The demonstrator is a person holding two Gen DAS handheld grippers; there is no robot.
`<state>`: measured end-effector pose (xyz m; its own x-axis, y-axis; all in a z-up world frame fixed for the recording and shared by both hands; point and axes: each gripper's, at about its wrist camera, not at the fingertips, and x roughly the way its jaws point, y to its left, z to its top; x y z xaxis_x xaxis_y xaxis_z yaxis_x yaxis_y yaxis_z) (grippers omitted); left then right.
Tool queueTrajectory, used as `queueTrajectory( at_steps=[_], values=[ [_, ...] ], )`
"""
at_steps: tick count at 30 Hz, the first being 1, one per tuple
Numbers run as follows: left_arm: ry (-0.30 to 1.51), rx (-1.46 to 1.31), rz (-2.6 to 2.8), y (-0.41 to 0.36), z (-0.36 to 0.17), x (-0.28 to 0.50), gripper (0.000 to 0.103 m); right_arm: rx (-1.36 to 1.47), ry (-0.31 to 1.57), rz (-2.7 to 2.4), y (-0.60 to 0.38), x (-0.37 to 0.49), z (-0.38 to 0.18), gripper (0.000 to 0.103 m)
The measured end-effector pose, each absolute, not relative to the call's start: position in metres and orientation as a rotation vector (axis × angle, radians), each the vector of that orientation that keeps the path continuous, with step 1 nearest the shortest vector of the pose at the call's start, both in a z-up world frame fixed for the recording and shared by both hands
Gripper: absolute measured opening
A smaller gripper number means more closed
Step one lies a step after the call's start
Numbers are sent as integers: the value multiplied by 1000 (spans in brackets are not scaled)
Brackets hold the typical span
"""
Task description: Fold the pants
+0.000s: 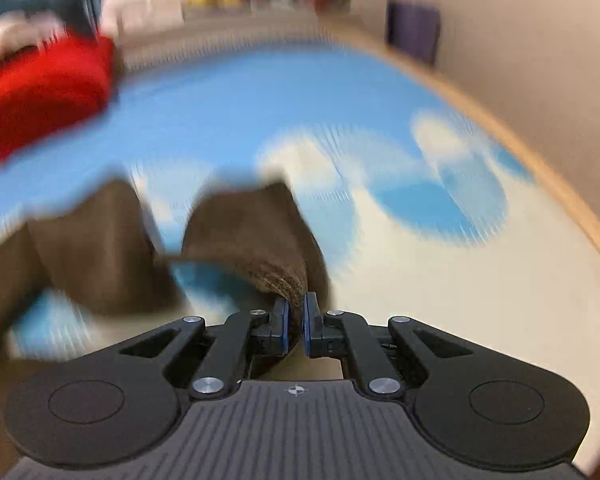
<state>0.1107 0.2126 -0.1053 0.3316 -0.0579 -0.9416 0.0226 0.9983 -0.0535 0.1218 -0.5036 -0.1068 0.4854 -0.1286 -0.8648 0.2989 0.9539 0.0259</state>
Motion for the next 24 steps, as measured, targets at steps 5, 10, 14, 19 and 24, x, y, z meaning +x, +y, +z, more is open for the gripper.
queueTrajectory(
  at_steps=[5,10,14,19,24],
  values=[
    [1277,-2,-30,209,-110,114,36,189,1228,-138,-538,64,-157,12],
    [1319,-13,-3,210,-115,120,40,261,961,-207,-562,52,-119,34],
    [1343,-34,-3,214,-121,122,46,341,880,-285,-576,67,-116,52],
    [1356,-78,-2,217,-127,128,47,270,919,-286,-562,113,-146,53],
    [1367,-50,-5,215,-129,126,45,65,1009,-316,-541,129,-163,7]
  ],
)
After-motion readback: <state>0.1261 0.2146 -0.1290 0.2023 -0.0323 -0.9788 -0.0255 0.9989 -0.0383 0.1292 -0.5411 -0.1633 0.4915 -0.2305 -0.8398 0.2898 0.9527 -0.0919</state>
